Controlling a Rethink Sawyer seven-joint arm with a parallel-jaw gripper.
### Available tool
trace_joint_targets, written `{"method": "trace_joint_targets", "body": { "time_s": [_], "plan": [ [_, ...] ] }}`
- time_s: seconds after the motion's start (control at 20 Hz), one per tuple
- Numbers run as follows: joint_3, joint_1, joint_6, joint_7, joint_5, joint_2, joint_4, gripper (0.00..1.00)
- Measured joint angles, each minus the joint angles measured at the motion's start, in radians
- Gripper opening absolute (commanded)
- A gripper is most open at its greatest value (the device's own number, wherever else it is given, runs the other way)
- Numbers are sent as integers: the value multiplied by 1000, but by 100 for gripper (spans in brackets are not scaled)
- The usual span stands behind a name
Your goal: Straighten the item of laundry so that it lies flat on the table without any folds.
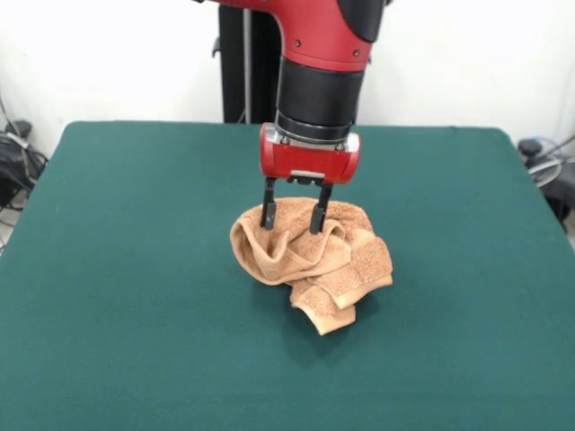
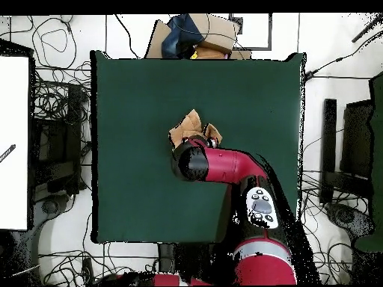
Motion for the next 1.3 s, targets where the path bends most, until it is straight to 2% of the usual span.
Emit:
{"method": "trace_joint_targets", "body": {
  "time_s": [0.7,1.3],
  "plan": [
    [-1,2,-8,0,11,-15,0,100],
    [-15,6,-113,0,84,-30,0,100]
  ]
}}
